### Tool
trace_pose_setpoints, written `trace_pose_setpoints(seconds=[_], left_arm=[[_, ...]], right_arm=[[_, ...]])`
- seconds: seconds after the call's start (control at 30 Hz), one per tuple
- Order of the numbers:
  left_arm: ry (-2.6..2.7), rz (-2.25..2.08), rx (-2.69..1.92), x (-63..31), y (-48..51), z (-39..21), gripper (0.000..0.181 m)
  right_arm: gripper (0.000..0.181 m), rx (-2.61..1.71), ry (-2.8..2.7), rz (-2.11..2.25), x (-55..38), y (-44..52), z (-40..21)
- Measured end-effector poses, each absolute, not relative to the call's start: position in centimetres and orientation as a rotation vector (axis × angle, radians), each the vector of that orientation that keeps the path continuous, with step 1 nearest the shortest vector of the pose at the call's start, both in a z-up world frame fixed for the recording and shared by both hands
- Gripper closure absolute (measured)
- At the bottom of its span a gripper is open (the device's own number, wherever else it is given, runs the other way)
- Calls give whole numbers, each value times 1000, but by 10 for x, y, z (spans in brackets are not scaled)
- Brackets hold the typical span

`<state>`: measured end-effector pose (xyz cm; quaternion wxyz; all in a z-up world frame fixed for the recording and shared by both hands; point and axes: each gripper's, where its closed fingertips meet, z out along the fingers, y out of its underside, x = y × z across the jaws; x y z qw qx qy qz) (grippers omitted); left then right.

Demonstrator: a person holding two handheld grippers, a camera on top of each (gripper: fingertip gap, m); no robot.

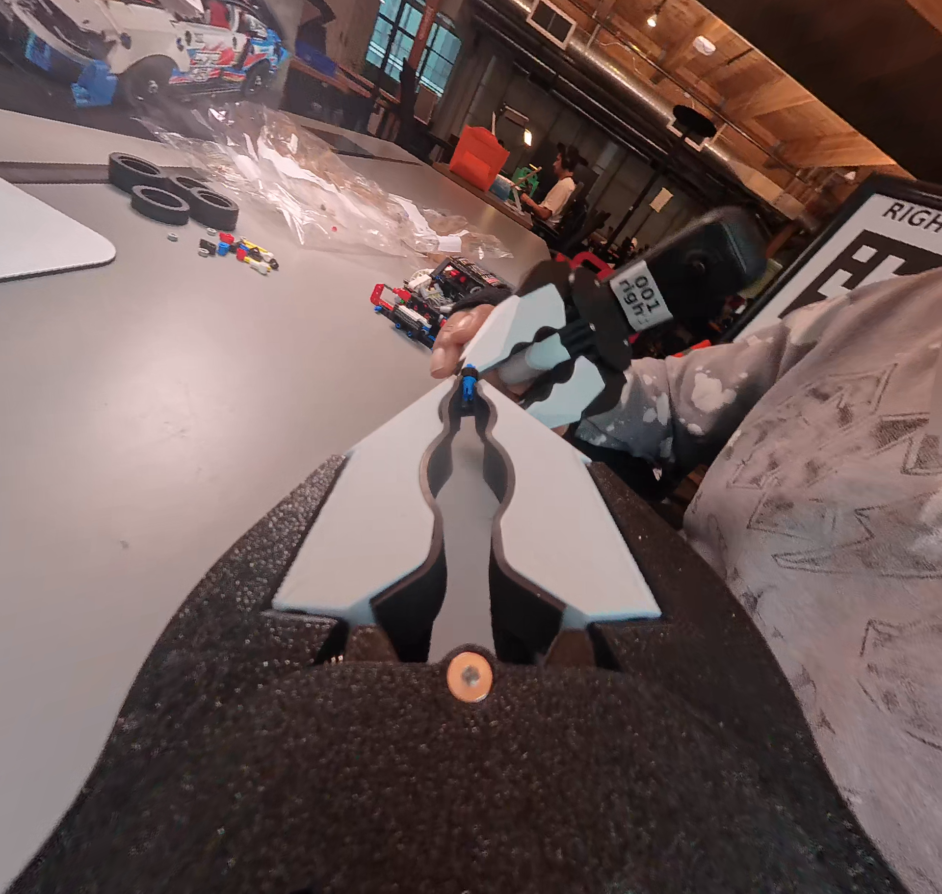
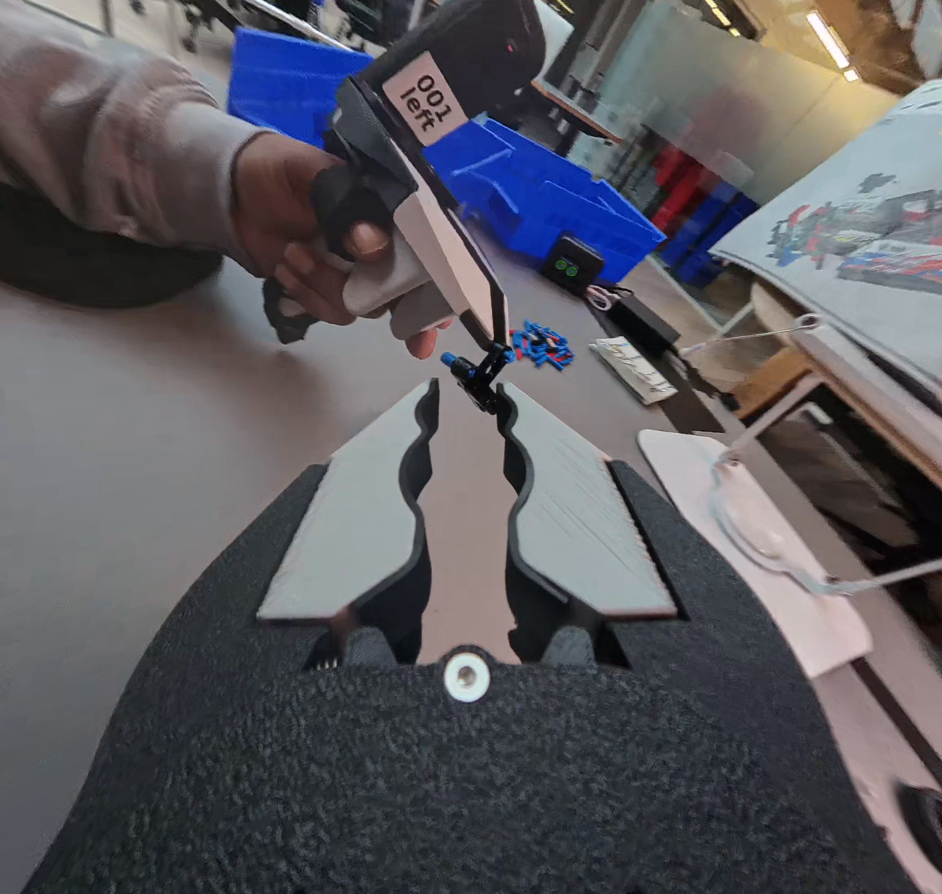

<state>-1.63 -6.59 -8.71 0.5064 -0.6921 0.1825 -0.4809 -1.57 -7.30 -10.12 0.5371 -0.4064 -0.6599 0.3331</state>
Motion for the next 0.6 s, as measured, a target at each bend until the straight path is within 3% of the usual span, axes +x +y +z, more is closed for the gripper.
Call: trace_pose_setpoints(seconds=[0.47,0.6], left_arm=[[665,-1187,-1734,0,-87,-95,181],[577,-1077,-1723,-40,-75,-85,181]], right_arm=[[173,-875,-1719,975,2,-93,-101],[173,-953,-1618,1048,13,-70,-89]])
